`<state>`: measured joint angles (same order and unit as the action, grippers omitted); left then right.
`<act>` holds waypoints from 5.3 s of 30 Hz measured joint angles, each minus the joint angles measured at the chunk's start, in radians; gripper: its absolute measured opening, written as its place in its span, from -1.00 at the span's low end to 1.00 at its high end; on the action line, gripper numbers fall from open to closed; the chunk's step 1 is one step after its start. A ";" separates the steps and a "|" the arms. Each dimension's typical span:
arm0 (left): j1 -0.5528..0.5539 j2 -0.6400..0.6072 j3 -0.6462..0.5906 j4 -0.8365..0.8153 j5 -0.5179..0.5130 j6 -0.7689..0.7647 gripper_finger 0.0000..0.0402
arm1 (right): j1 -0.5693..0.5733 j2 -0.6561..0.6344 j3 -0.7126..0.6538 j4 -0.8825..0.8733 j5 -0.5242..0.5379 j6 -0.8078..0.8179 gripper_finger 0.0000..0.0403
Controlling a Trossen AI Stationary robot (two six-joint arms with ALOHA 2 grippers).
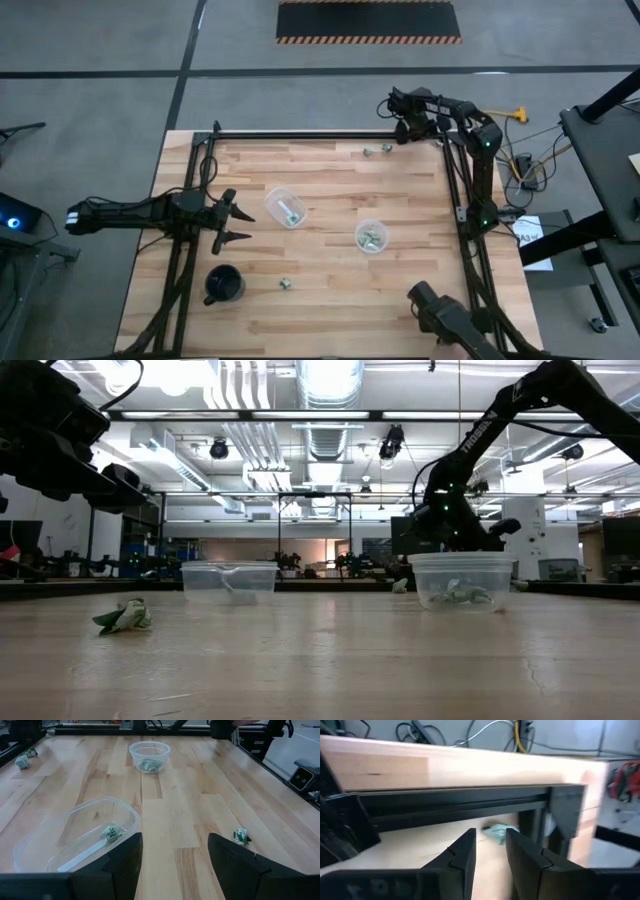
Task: Pick and place Stevia / Truvia into bins
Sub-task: Put the right white stevia packet into the right transparent container
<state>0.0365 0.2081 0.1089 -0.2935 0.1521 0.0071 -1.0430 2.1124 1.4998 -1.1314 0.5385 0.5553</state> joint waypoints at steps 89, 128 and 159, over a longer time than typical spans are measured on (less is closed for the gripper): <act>0.000 0.000 0.000 0.000 0.000 0.000 0.04 | -0.029 0.153 0.078 -0.208 0.067 -0.889 -0.53; 0.000 0.000 0.000 0.000 0.000 0.000 0.04 | 0.018 0.008 0.061 -0.181 -0.090 -0.884 -0.96; 0.000 0.000 0.000 0.000 0.000 0.000 0.04 | 0.344 -0.844 -0.858 1.031 -0.776 -0.536 -0.96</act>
<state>0.0367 0.2085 0.1089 -0.2933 0.1520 0.0071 -0.6990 1.2685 0.6422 -0.1005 -0.2374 0.0193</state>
